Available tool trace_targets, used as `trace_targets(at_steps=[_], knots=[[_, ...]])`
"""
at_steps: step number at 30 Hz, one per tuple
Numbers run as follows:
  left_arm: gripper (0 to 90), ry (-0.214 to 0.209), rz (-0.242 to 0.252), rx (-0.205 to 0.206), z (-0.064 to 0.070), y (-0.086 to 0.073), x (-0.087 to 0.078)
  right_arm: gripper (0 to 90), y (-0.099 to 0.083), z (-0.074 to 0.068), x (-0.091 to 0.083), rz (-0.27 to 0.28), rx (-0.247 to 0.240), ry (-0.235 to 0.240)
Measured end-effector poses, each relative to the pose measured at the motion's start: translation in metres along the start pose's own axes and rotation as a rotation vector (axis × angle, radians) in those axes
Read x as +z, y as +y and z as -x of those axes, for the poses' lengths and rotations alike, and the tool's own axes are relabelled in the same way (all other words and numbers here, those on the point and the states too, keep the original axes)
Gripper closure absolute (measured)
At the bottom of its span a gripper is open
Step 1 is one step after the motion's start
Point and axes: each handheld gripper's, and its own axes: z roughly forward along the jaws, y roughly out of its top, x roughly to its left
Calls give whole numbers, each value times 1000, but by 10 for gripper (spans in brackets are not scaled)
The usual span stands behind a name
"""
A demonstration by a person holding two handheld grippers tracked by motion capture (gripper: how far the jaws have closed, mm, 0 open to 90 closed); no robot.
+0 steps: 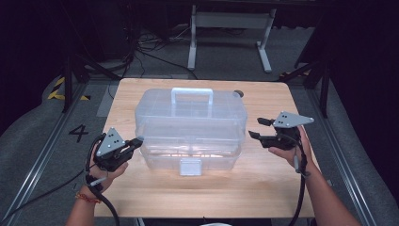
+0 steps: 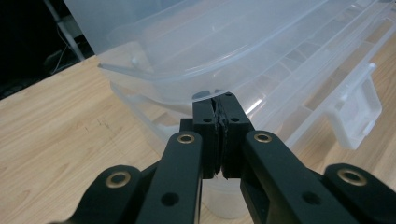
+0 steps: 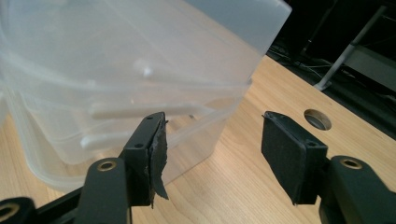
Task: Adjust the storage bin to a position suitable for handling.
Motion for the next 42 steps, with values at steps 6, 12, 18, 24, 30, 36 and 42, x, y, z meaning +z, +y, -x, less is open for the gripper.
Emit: trace_targets(at_steps=[6,12,18,24,30,36,42], knots=[[878,-1,4,-2,-1,2,0,406,1,-12,6,27,-29,25],[872,-1,6,2,-2,3,1,413,3,-21,9,59,-62,13],[833,13,4,6,-3,0,-3,478,3,-23,10,98,-60,21],[812,19,-19,1,-6,-10,-7,559,9,-26,10,174,-61,5],[794,39,-54,9,-7,-24,-9,615,14,-27,10,208,-55,-33],[750,34,-88,-40,-11,-50,-12,635,18,-24,10,236,-42,-45],[715,22,-205,-23,-7,-77,0,654,23,-23,12,272,-11,-81]])
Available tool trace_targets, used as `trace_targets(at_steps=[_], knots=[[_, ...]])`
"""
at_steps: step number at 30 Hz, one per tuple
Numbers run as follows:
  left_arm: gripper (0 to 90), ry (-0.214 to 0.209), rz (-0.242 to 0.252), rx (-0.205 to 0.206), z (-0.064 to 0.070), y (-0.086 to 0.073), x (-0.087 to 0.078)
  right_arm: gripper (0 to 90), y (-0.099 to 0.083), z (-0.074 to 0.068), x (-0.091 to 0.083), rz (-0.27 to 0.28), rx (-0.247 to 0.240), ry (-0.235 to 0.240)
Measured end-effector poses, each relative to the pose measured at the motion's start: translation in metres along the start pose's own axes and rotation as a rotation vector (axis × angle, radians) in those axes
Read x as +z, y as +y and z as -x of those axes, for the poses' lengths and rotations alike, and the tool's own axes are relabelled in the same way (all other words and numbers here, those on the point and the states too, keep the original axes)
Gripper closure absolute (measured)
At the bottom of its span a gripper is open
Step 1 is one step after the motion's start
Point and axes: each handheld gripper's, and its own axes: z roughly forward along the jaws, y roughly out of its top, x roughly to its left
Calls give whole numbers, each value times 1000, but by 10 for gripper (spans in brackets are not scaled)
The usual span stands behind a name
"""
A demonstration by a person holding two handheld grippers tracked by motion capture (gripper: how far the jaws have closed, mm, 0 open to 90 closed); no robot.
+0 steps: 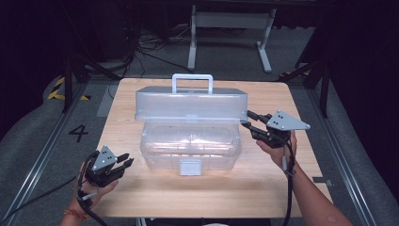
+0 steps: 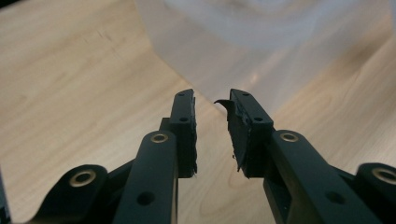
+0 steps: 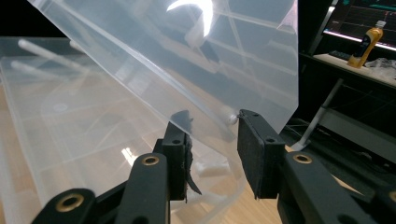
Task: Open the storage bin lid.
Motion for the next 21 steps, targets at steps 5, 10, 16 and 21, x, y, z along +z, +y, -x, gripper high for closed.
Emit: trace_targets(at_steps=[5,10,16,21], knots=[[688,-36,-31,-4,0,-12,14,668,3,2,3,32,34,-29],[669,-57,-39,-14,-2,-17,21,654,7,1,7,43,21,-66],[631,-76,-49,-40,-7,-21,27,656,15,0,13,60,15,-137],[602,-89,-92,-57,-4,-24,33,657,20,1,17,70,1,-169]])
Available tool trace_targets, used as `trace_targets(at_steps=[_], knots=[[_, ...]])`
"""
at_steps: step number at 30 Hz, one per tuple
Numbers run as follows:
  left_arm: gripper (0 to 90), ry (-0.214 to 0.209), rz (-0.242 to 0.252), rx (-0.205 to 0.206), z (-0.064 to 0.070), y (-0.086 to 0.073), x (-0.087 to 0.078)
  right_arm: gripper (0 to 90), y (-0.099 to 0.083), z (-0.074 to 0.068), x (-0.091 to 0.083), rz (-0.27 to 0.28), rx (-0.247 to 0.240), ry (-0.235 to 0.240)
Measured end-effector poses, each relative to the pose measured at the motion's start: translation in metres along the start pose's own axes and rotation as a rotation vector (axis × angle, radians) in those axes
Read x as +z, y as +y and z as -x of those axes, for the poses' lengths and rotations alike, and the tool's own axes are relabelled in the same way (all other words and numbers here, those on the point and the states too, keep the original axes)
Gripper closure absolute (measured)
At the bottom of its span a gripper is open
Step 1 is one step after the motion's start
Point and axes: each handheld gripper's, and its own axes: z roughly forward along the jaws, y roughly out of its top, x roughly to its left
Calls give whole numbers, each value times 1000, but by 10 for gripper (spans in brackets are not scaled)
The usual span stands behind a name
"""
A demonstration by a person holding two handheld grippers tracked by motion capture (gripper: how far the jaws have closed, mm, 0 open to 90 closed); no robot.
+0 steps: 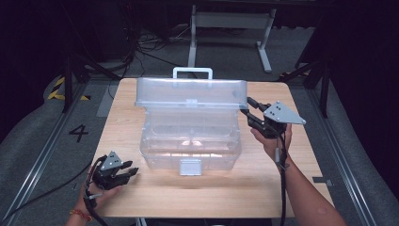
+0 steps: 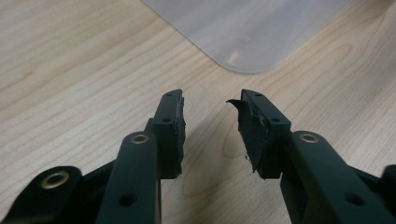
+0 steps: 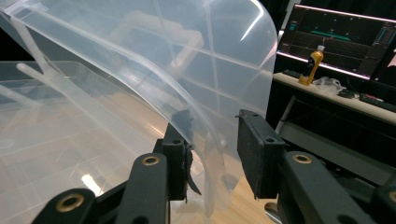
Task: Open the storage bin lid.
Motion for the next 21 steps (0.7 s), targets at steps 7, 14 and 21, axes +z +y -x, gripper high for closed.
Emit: trace_targets(at_steps=[7,14,21], knots=[[525,2,6,-20,-1,-1,5,691,8,5,12,17,10,-59],[388,18,25,-22,-7,-3,8,733,12,4,20,22,29,-124],[344,32,22,-39,-7,-2,9,755,15,9,26,14,37,-138]])
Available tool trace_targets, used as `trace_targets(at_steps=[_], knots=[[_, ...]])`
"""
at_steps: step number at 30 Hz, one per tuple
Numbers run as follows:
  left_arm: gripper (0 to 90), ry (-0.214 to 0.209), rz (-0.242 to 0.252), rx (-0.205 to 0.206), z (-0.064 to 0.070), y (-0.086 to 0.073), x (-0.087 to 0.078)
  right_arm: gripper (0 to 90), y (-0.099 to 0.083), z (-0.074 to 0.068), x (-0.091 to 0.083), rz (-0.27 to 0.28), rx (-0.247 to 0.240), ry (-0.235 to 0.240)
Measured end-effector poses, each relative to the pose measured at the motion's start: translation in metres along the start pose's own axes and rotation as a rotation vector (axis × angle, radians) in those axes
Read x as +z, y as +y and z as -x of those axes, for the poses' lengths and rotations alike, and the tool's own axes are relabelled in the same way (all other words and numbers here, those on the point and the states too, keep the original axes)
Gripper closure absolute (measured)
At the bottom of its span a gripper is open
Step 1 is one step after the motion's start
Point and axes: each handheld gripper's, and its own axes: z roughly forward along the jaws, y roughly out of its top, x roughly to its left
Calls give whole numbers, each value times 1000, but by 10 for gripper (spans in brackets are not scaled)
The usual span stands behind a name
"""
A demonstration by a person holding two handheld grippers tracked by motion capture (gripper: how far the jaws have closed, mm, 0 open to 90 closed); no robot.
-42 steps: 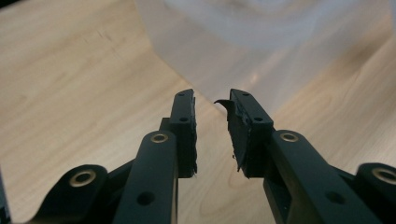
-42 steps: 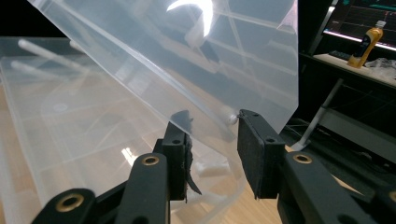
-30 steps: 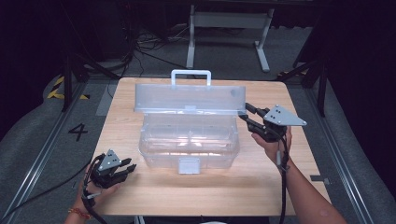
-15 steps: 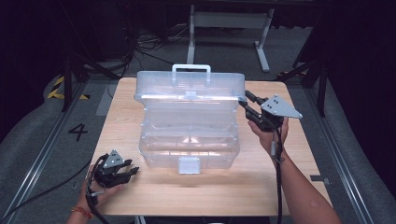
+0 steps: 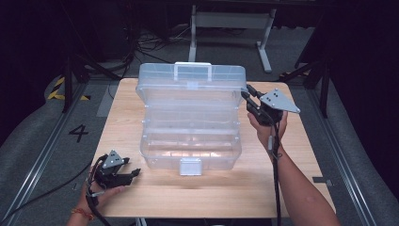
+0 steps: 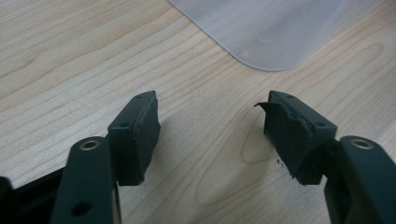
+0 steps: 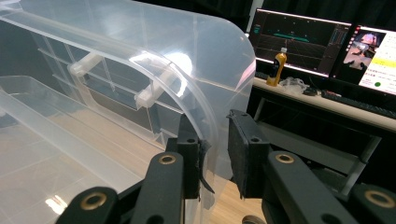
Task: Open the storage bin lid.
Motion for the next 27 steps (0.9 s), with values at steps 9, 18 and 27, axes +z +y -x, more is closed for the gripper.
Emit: trace_targets(at_steps=[9,18,27], knots=[[309,6,-8,-13,0,1,1,785,10,9,16,-21,62,-6],[305,7,-9,-16,0,1,1,838,18,18,30,-55,42,-18],[302,10,-12,-17,0,1,1,845,23,25,43,-89,43,-17]])
